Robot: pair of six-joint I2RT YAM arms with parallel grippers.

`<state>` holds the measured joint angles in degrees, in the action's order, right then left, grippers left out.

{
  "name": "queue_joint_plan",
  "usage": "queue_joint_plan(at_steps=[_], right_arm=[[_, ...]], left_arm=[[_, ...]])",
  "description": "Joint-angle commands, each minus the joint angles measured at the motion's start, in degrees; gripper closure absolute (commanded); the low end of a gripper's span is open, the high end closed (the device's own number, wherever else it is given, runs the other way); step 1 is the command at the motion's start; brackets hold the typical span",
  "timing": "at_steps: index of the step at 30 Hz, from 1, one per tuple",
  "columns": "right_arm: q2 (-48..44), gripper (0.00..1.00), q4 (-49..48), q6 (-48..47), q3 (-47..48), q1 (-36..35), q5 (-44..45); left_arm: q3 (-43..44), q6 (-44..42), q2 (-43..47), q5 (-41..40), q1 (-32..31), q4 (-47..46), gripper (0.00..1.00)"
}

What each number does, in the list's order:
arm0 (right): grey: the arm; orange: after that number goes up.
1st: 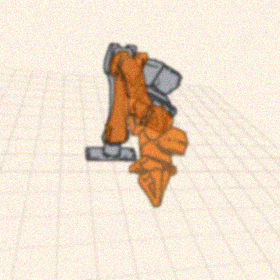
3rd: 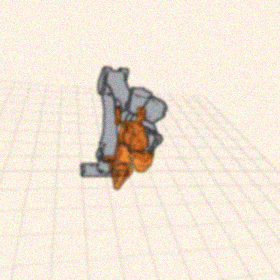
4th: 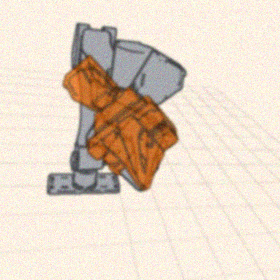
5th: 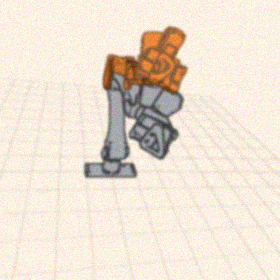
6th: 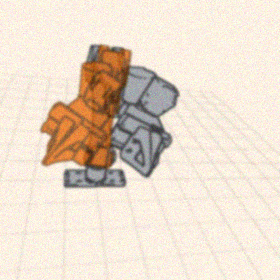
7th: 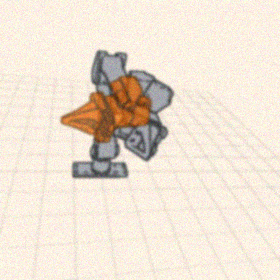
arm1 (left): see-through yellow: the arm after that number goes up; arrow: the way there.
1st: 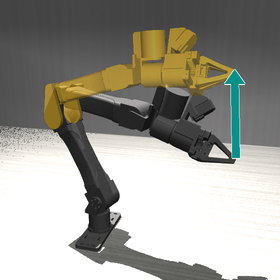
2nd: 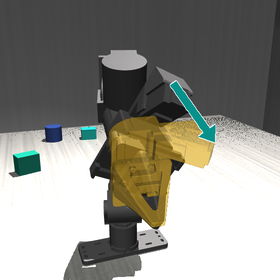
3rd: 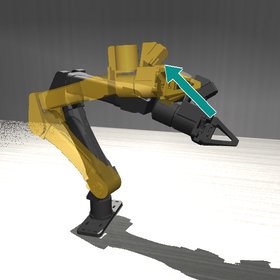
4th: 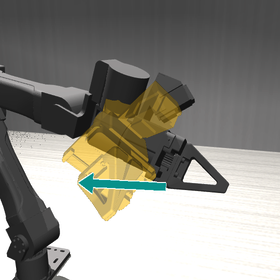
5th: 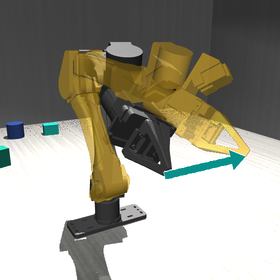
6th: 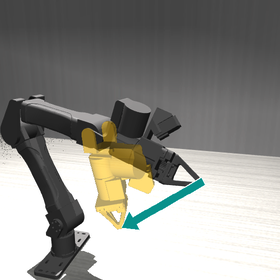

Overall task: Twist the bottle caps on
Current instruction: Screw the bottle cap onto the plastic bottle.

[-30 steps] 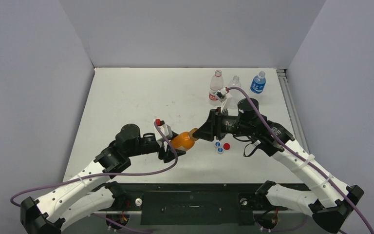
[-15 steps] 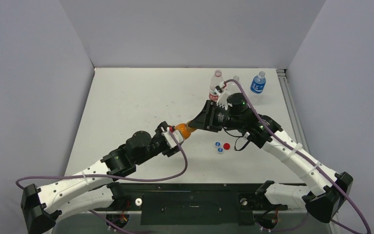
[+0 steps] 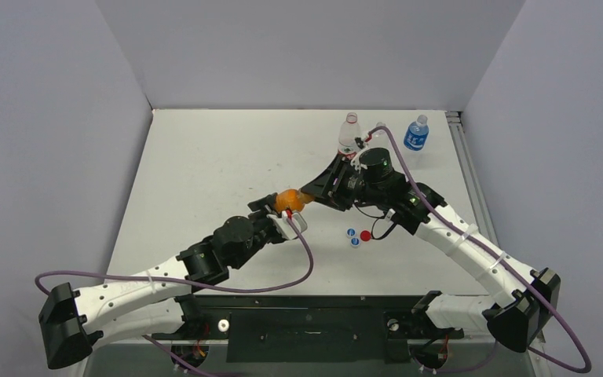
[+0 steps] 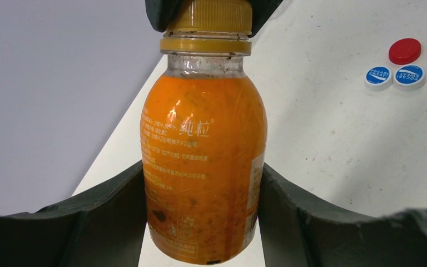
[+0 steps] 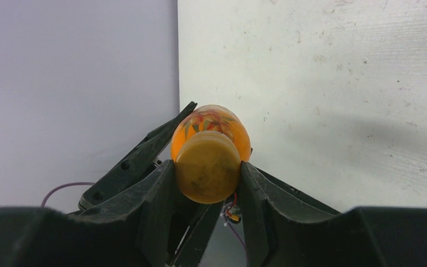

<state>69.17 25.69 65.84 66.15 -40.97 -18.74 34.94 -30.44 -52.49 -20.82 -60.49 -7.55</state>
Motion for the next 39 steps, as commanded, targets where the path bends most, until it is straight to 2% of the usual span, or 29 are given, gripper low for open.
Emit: queue_joint_plan(at_steps=[1,2,3,4,5,9,11,15,16,19,23,28,34,39], right_arm=[[1.7,0.83,2.05,5.05,0.7,-2.45,-3.4],[1.64,0.8,2.24,4.81,1.39,-2.47,-3.1],[1.6,0.7,2.82,4.22,1.76,-2.46,-2.69],[1.5,0.64,3.29,3.78,2.84,-2.38,-2.39],[1.39,0.52,4.62,2.58,3.5,-2.42,-1.55],[0.88,0.27,10.06,-2.31,9.51,-2.21,1.76],[0.25,0.2,12.68,-5.27,12.58,-2.23,4.11],[-2.97,0.11,14.3,-11.09,14.81,-2.19,8.84],[-3.81,0.11,13.9,-11.93,14.27,-2.14,9.26],[-7.12,0.09,12.2,-18.25,13.04,-2.14,10.1],[-8.83,0.09,12.82,-30.39,12.8,-2.27,8.84],[-9.41,0.12,15.64,-44.61,12.46,-2.35,1.1],[-10.04,0.2,16.6,-51.79,10.52,-2.28,-7.71],[-10.31,0.29,14.02,-51.78,9.59,-2.38,-13.62]], left_arm=[[2.41,-0.89,-0.01,3.83,-1.67,-19.27,1.0],[2.5,-0.78,-0.08,4.53,-1.66,-18.74,1.0],[2.79,-0.4,-0.31,4.98,-1.65,-17.5,1.0],[3.01,-0.01,-0.41,5.63,-1.61,-16.33,1.0],[3.15,0.65,-0.7,5.97,-1.51,-15.51,1.0],[5.49,3.93,-1.8,9.54,-0.4,-8.86,1.0],[6.63,6.17,-2.2,11.92,0.92,-6.23,1.0],[8.31,11.29,-2.3,18.99,4.75,-2.0,1.0],[8.64,12.95,-2.19,19.9,6.26,-0.9,1.0],[9.09,16.21,-1.93,29.26,9.33,1.38,1.0],[9.62,20.42,-1.7,38.94,13.14,3.83,1.0],[10.19,25.76,-1.21,52.72,17.34,5.95,1.0],[9.19,31.67,0.83,63.48,18.98,5.46,1.0],[7.54,35.69,1.58,66.48,19.22,3.09,1.0]])
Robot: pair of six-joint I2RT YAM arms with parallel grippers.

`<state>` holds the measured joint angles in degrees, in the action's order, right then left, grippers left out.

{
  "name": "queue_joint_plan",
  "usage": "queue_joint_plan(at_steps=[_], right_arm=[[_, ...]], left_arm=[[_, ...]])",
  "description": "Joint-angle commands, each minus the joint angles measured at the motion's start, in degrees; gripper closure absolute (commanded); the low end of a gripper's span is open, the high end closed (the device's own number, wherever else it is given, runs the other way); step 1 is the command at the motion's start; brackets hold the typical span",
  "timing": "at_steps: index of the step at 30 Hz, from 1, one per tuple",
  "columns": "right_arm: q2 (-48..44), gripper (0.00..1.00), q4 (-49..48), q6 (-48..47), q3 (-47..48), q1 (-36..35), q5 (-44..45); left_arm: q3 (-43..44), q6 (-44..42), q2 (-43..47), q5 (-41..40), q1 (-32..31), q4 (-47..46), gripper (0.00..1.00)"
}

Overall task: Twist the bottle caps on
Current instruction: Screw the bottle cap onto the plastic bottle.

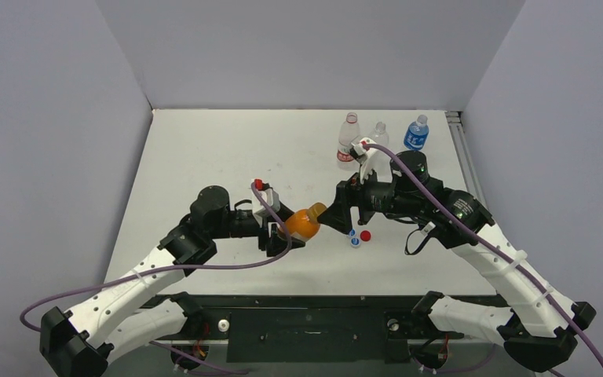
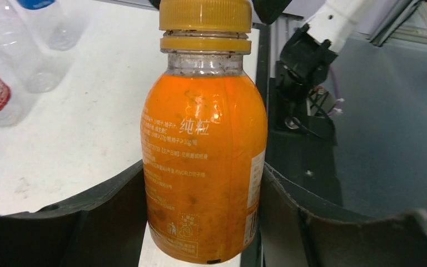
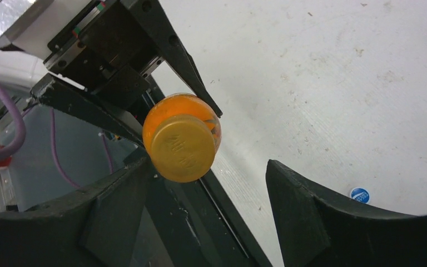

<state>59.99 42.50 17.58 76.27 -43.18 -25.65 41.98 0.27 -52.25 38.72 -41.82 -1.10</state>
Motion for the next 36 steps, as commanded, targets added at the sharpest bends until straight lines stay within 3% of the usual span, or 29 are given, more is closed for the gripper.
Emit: queue_joint_plan(at_steps=[1,11,22,30,36], right_arm=[[-1.11,0.29,-2.91,-3.52,-0.71,-0.2,-7.1],[-0.96,0.36,-5.14,-1.66,-1.2,-0.52,-9.77],[-0.66,0.51,-5.21,-0.73,0.29,-1.6,-9.8],[-0.1,0.69,-4.63,-0.39,0.11,-2.26,-9.3],[1.22,0.84,-3.66,3.03,0.36,-2.36,-5.98]], left_arm=[[0.36,5.21,1.44,7.1,0.54,-3.59,1.0],[-0.03,5.88,0.66,8.21,0.54,-4.52,1.0],[0.18,5.12,-0.1,8.27,0.51,-4.0,1.0],[0.12,4.93,-0.4,7.07,0.78,-4.36,1.0],[-0.15,3.0,0.58,-0.72,0.74,-5.09,1.0]])
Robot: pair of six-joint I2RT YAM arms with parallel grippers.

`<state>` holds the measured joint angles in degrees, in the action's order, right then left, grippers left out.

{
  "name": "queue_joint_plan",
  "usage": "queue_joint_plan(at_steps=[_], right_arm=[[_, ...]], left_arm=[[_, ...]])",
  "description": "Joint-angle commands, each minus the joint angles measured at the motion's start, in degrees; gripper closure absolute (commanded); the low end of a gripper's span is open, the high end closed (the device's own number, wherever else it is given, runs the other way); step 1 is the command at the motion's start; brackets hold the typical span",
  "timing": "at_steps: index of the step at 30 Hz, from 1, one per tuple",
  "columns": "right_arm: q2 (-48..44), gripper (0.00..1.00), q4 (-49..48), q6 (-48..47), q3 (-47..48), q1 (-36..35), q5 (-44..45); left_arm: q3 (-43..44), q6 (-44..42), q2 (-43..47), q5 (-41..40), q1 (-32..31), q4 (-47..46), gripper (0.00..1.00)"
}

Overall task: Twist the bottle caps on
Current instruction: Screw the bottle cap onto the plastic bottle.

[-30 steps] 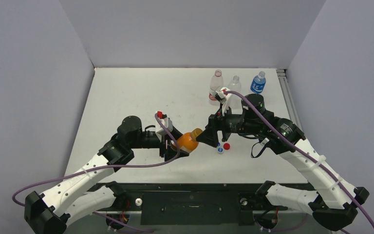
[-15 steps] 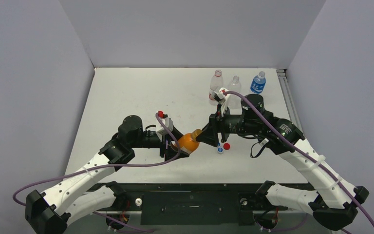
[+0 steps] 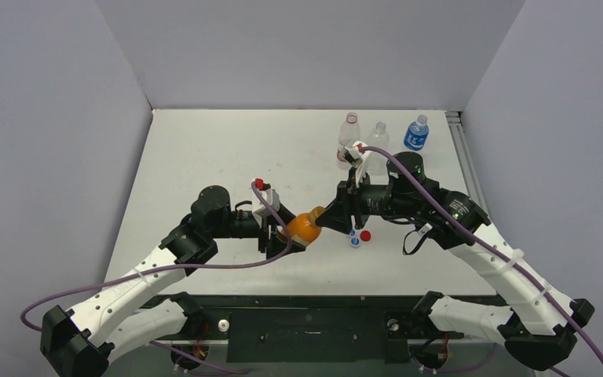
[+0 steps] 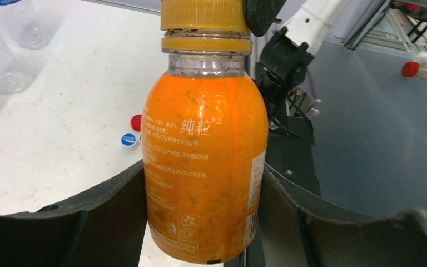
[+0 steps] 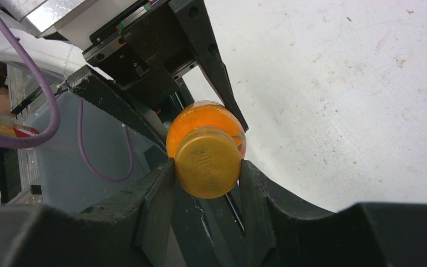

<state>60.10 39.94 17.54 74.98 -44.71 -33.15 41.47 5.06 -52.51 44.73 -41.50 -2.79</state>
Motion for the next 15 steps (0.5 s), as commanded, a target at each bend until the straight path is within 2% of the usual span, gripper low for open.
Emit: queue_joint_plan(at_steps=[1,7,10,12,15], right_arm=[[1.27,0.85,-1.06,3.71,1.68,-0.82,1.99],[2.97,0.9,-2.66,12.16,1.08,-0.82,3.45],[4.08,0.91,-3.06,16.59,1.06,-0.84,5.46],[5.11,0.91,-2.3,19.21,1.32,-0.87,7.6],[6.13,0.93,-2.81,23.74,0.76,-0.87,10.95]], left_arm=[[0.21,-2.1,1.06,-10.53,0.3,-3.69,1.0],[-1.84,-6.53,3.98,-26.41,-2.02,-9.17,1.0],[-1.54,-12.11,4.33,-34.4,-6.04,-10.28,1.0],[-1.19,-15.53,3.85,-44.33,-9.55,-11.51,1.0],[-1.05,-20.17,2.59,-53.87,-14.42,-15.52,1.0]])
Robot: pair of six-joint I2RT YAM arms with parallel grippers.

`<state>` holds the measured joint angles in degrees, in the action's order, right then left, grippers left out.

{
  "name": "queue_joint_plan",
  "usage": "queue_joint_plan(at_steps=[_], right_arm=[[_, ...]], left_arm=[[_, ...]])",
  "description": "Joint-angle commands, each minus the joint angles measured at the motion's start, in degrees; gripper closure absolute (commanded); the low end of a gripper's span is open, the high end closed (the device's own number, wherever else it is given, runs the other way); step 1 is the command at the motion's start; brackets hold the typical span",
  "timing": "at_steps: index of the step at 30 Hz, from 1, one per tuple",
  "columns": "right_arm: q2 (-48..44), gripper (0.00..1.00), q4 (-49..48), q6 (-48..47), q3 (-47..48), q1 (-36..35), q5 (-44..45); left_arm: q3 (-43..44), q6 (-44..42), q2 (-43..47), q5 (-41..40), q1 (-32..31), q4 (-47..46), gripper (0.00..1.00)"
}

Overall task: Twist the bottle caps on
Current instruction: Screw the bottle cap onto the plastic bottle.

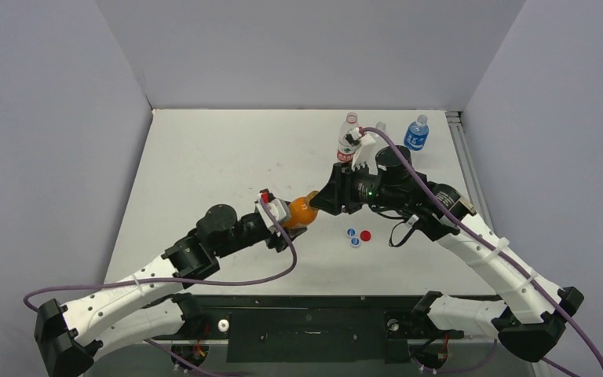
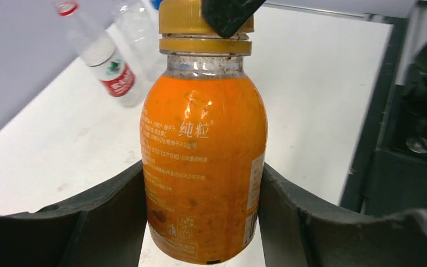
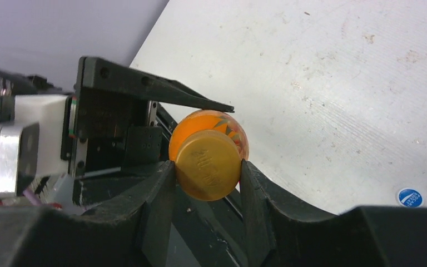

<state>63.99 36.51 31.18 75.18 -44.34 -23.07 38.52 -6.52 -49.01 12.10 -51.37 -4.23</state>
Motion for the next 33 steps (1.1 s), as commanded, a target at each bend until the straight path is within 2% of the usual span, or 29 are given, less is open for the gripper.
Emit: queue_joint_plan(at_steps=[1,5,10,17,20,21,22,23,25,27,30,33], right_arm=[[2.45,0.93,-0.22,12.49,-0.12,-1.2,1.43],[2.79,0.96,-2.48,19.08,-2.49,-1.21,5.0],[3.04,0.97,-6.0,26.83,-5.49,-1.27,8.26],[3.1,0.94,-8.87,32.32,-6.12,-1.34,10.97],[2.97,0.73,-8.96,32.13,-5.21,-1.31,11.36],[2.85,0.58,-8.42,31.38,-4.51,-1.24,11.68],[2.79,0.51,-7.83,30.78,-3.99,-1.22,12.06],[2.63,0.39,-6.27,29.31,-2.8,-1.18,13.11],[2.07,0.28,-4.09,26.7,-0.62,-1.0,14.64],[1.11,0.22,-2.27,23.37,1.47,-0.65,16.31],[-0.76,0.19,-0.31,16.22,3.69,-0.22,18.16],[-3.24,0.17,0.56,9.95,4.5,0.5,17.08]], left_arm=[[1.95,-10.7,-1.72,-25.13,-5.37,-14.99,1.0],[1.81,-16.49,-4.59,-34.32,-9.13,-20.73,1.0],[1.44,-24.27,-8.54,-41.22,-12.23,-26.52,1.0],[0.67,-27.88,-10.69,-42.93,-13.48,-26.91,1.0],[-0.33,-27.21,-9.95,-41.84,-13.44,-25.84,1.0],[-0.44,-26.3,-9.25,-41.34,-13.38,-24.78,1.0],[-0.53,-25.8,-8.86,-39.69,-13.11,-23.76,1.0],[-0.5,-24.52,-8.15,-38.64,-12.9,-21.18,1.0],[0.01,-21.5,-6.9,-34.07,-11.55,-16.04,1.0],[0.4,-18.29,-5.39,-26.46,-9.42,-11.72,1.0],[0.61,-14.08,-3.86,-17.12,-4.37,-6.65,1.0],[1.98,-8.9,-2.76,-3.56,0.19,-2.93,1.0]])
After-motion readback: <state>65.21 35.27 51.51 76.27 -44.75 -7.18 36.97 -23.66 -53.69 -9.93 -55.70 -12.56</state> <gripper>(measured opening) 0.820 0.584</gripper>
